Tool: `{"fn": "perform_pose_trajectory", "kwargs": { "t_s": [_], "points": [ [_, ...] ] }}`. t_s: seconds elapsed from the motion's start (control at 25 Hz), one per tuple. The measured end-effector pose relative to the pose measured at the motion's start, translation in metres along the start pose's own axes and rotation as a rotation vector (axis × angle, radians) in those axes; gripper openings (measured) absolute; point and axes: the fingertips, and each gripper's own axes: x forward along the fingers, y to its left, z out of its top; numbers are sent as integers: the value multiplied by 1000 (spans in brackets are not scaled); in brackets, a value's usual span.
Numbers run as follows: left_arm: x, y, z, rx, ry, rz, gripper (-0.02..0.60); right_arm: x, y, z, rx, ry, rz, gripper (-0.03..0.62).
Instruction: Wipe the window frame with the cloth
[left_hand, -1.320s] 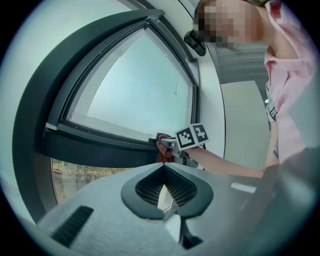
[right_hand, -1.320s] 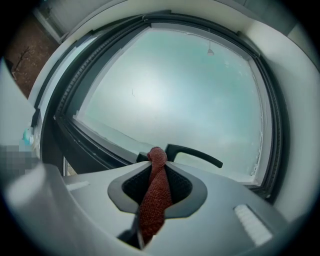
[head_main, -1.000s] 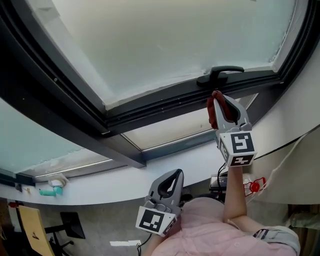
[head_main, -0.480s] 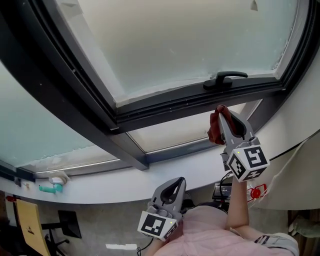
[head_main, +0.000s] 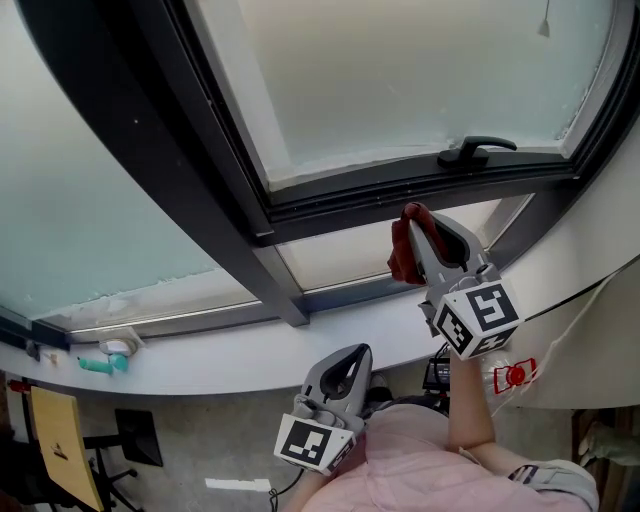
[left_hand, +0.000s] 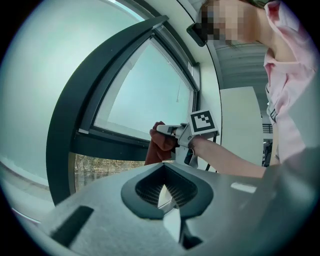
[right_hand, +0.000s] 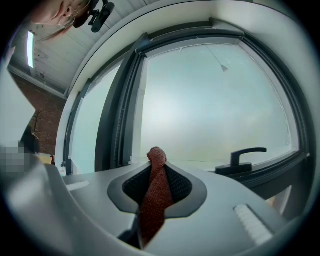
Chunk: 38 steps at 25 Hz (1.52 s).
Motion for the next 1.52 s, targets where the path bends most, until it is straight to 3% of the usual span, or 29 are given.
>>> {"fn": "perform_pose_trajectory", "kwargs": {
  "t_s": [0.2,0.92,1.16,1.28,1.4,1.52],
  "points": [
    [-16,16,-4,6,46,7,-5,21,40,5,17,-11,68,64],
    [-27,88,15,24,6,83,-5,105,117,23,-19,-78,193,64],
    [-26,113,29,21,-16,113,-5,143,140,4,-95,3,246,64],
    [-21,119,30,11,-17,115,-5,156,149,-30,-216,120,240,64],
    [-15,121,28,3,-3,96,-5,158,153,-39,-338,139,205,64],
    [-6,122,27,-11,8,67,-5,161,152,-40,-372,158,211,64]
  ]
}}
